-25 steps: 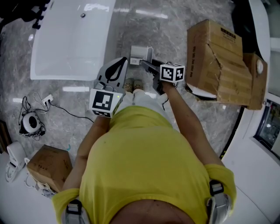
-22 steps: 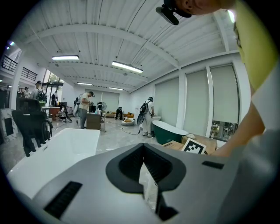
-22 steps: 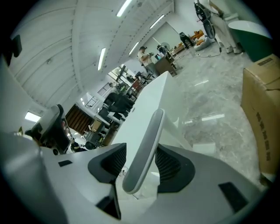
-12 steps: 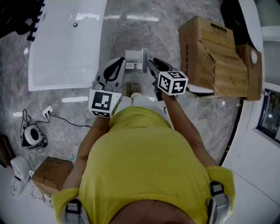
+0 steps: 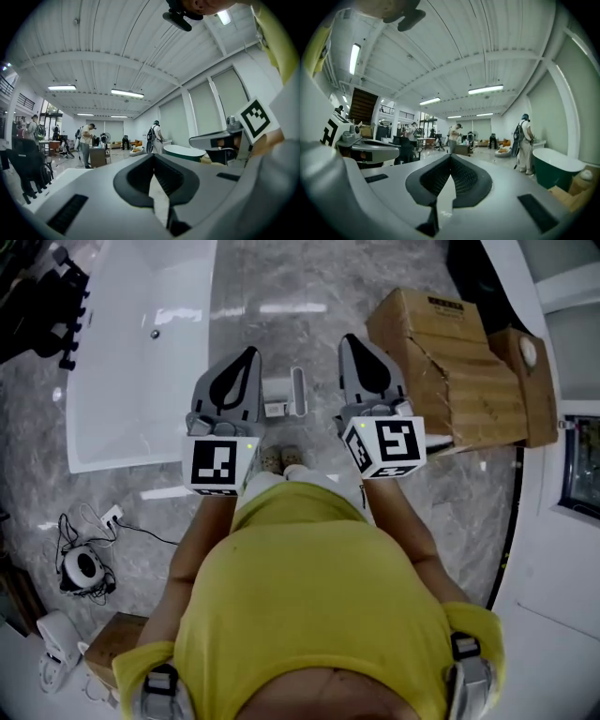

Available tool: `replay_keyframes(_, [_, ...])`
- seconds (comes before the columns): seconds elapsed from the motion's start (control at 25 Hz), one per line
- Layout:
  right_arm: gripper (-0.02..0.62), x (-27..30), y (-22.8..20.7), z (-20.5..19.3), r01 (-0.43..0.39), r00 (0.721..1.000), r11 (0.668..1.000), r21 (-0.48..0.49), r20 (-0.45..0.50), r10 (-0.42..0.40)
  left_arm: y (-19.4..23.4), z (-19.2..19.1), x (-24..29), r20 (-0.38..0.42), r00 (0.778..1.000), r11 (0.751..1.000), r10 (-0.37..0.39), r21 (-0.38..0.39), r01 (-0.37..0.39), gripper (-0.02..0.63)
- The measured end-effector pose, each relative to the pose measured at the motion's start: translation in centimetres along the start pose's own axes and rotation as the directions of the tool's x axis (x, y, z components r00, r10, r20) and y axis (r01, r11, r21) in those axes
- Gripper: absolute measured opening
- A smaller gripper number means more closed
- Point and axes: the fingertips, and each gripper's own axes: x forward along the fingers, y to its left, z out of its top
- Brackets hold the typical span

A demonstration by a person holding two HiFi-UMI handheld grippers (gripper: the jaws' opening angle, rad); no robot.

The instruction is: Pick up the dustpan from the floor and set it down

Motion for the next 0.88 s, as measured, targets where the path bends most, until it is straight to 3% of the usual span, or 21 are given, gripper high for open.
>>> replay_keyframes(0.28, [0.009, -1.6, 0.6, 4.6, 0.004, 0.994, 0.999, -0.047, 0.107, 0.001, 0.7, 4.7, -1.0, 0.056, 0.996, 0.998, 0.063, 0.011, -0.064, 0.002])
replay_keyframes(0.88, [0.009, -1.6, 0.0, 3.7, 0.009, 0.996, 0.998, -0.055, 0.086, -0.004, 0.7, 4.7, -1.1, 0.057, 0.995, 0.996, 0.084, 0.001, -0.084, 0.002])
